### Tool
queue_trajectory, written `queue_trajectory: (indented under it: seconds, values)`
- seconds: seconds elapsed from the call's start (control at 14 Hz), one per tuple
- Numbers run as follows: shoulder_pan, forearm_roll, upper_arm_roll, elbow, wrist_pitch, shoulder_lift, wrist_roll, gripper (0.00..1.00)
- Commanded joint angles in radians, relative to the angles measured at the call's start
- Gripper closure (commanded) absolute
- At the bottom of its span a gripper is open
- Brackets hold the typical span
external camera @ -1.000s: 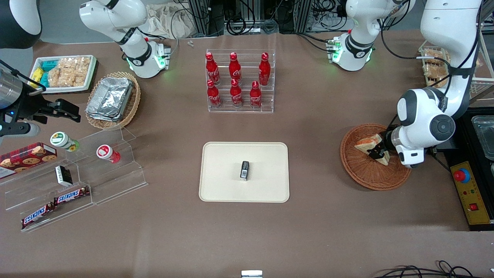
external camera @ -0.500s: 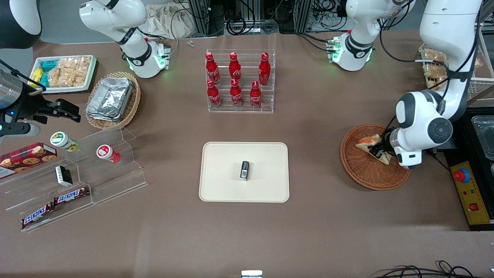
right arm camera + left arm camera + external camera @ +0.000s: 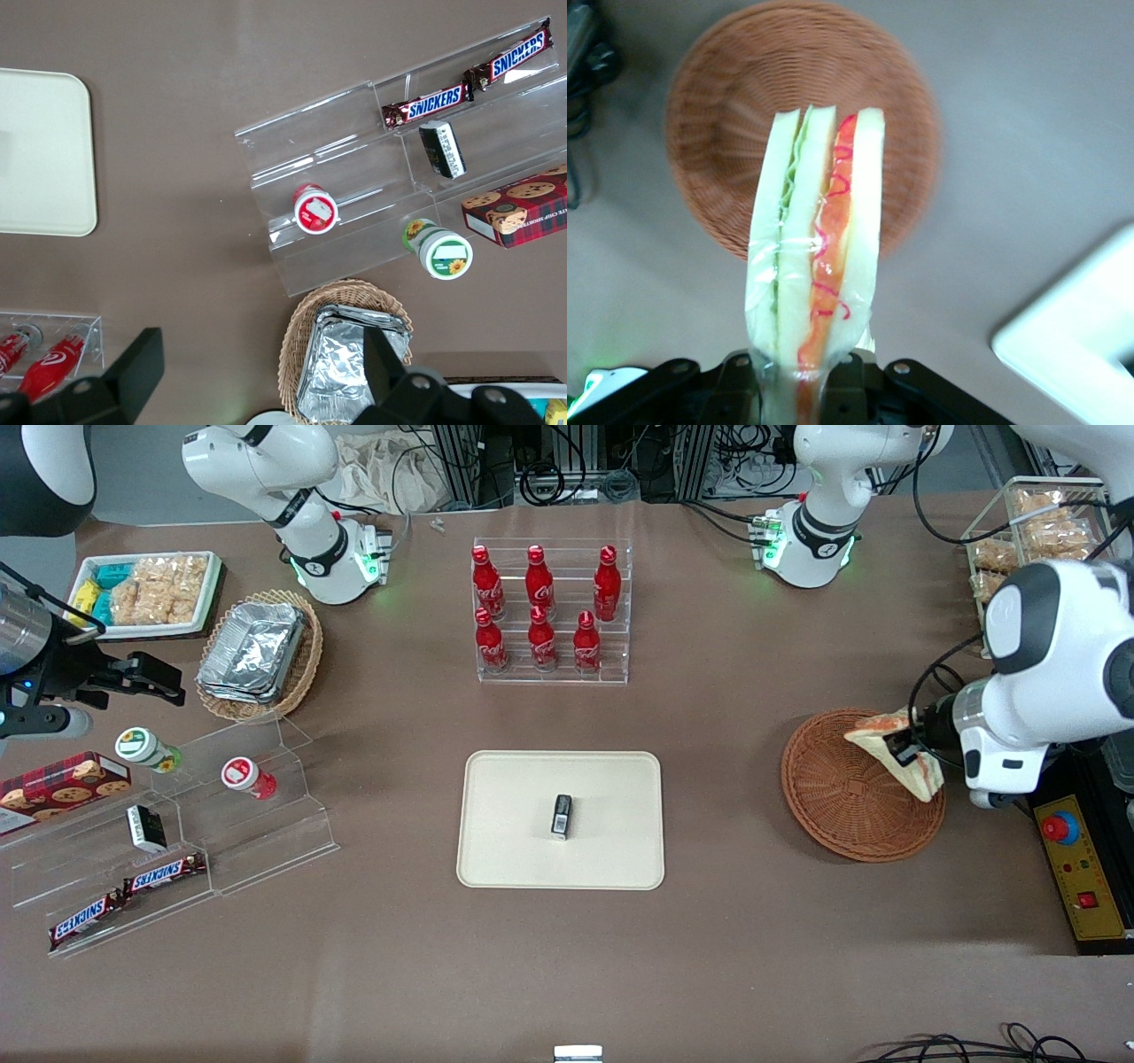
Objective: Place sandwich from basket to tray
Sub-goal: 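Carry the sandwich to the cream tray and release it beside the black box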
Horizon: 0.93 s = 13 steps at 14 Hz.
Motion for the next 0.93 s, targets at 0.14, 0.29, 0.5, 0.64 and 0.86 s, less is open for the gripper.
queue_trajectory:
  seconds: [0.14, 0.29, 0.5, 0.64, 0.86]
  values:
    - [-0.027, 0.024, -0.226, 0.081, 0.077, 0.102, 0.076, 1.00]
    - [-0.057, 0.050, -0.278, 0.098, 0.169, 0.176, 0.126, 1.00]
    - [-0.181, 0.099, -0.278, 0.118, 0.376, 0.321, 0.123, 1.00]
    - [-0.220, 0.188, -0.277, 0.138, 0.486, 0.441, 0.083, 1.00]
    - [-0.247, 0.266, -0.275, 0.142, 0.536, 0.529, 0.046, 1.00]
